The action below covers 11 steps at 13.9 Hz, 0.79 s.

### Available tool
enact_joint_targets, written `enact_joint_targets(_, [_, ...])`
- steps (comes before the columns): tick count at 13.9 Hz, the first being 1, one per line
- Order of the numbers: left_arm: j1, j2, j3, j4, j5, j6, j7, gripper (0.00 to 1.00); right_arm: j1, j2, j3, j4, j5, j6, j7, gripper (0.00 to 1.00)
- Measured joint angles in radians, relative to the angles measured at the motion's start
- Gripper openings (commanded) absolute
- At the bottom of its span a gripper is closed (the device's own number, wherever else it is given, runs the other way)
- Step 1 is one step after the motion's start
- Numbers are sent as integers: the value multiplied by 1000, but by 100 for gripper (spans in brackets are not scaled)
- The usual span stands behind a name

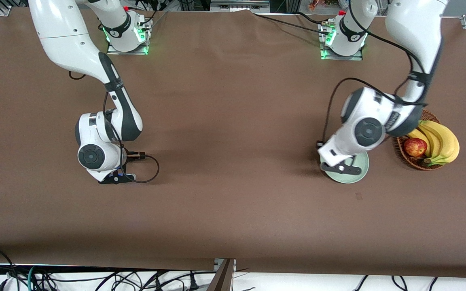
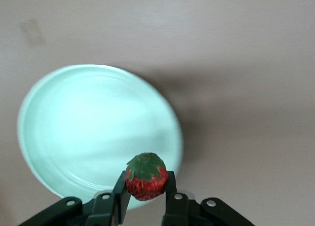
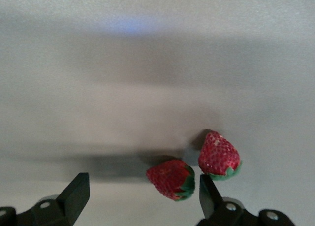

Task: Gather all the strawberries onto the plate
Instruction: 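Release the strawberry onto the plate while the right gripper grasps another strawberry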

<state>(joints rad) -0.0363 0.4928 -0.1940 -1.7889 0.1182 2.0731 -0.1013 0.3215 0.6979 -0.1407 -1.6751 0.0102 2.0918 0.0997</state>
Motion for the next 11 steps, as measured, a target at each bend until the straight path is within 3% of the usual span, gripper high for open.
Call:
enact_joint_targets(3, [48, 52, 1, -9, 30, 65, 61, 25, 0, 2, 2, -7, 0, 9, 0, 98])
enact_joint_targets(4, [53, 71, 1, -13, 44, 83, 62, 36, 0, 2, 2, -9, 0, 12, 0, 98])
enact_joint_targets(5, [54, 87, 1, -16, 49, 91, 63, 52, 0, 1, 2, -11, 0, 15, 0, 95])
enact_joint_targets(6, [54, 98, 0, -18, 50, 95, 63, 94, 0, 2, 2, -13, 0, 17, 0, 83])
enact_joint_targets(7, [54, 106, -1, -19, 50, 97, 63, 100, -1, 2, 1, -15, 0, 21, -2, 74])
enact_joint_targets(11, [58, 111, -1, -16, 50, 102, 63, 100, -5, 4, 0, -23, 1, 40, -17, 69])
